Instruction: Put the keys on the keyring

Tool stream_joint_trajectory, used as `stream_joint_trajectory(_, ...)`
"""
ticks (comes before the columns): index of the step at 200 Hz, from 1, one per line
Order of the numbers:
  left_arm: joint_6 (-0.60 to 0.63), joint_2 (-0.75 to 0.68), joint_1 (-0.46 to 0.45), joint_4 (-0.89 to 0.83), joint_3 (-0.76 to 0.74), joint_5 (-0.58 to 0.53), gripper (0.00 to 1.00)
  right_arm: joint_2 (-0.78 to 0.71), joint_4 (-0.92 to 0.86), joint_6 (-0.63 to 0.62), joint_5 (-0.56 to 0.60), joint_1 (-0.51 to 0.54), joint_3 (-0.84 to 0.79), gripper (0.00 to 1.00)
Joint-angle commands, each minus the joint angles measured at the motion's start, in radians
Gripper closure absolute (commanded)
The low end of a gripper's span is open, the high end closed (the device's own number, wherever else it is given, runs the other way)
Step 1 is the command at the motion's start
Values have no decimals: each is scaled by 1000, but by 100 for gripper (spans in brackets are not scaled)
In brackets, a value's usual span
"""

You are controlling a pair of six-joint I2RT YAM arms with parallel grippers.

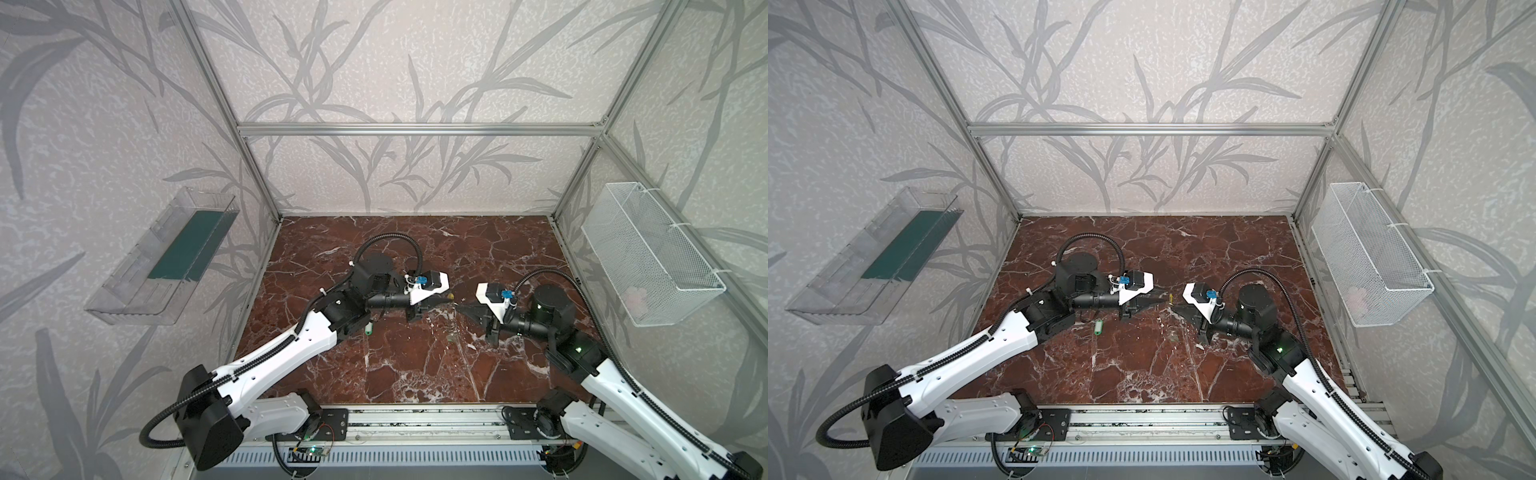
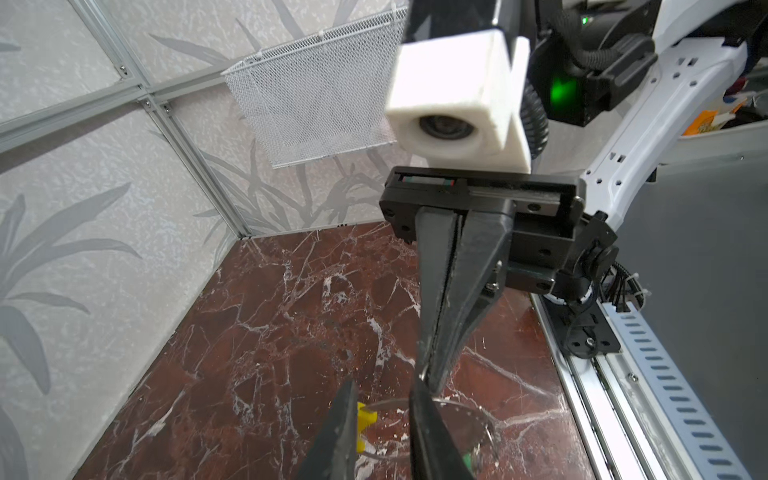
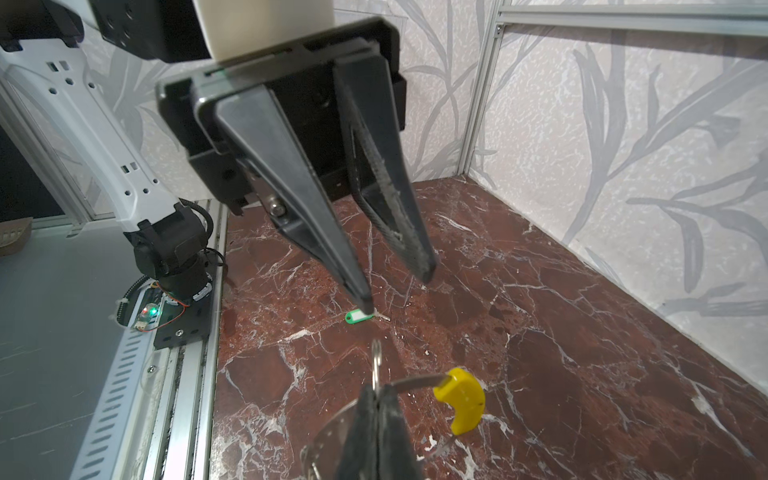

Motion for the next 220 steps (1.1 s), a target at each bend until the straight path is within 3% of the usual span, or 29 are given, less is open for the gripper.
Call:
stream_joint_trajectory(1,146,20,-26,-178,59,-30,75,17,-88,-42,-19,-1,50,100)
stream_joint_trajectory(93,224,82,-68,-265,119,-77,76,24,-96,-53,-60,0,55,100)
stream_joint_trajectory(166,192,101,-78,-219,115,-49,100,10,-71,-48,-37,0,32,100)
stream_joint_trajectory(192,131,88,-75,-144,71,-36,100,-40,-52,-67,46,-3,-5,81)
stream_joint_trajectory(220,0,61,-53,43,-11,23,100,-113,14,-33,115,-35,-69,76)
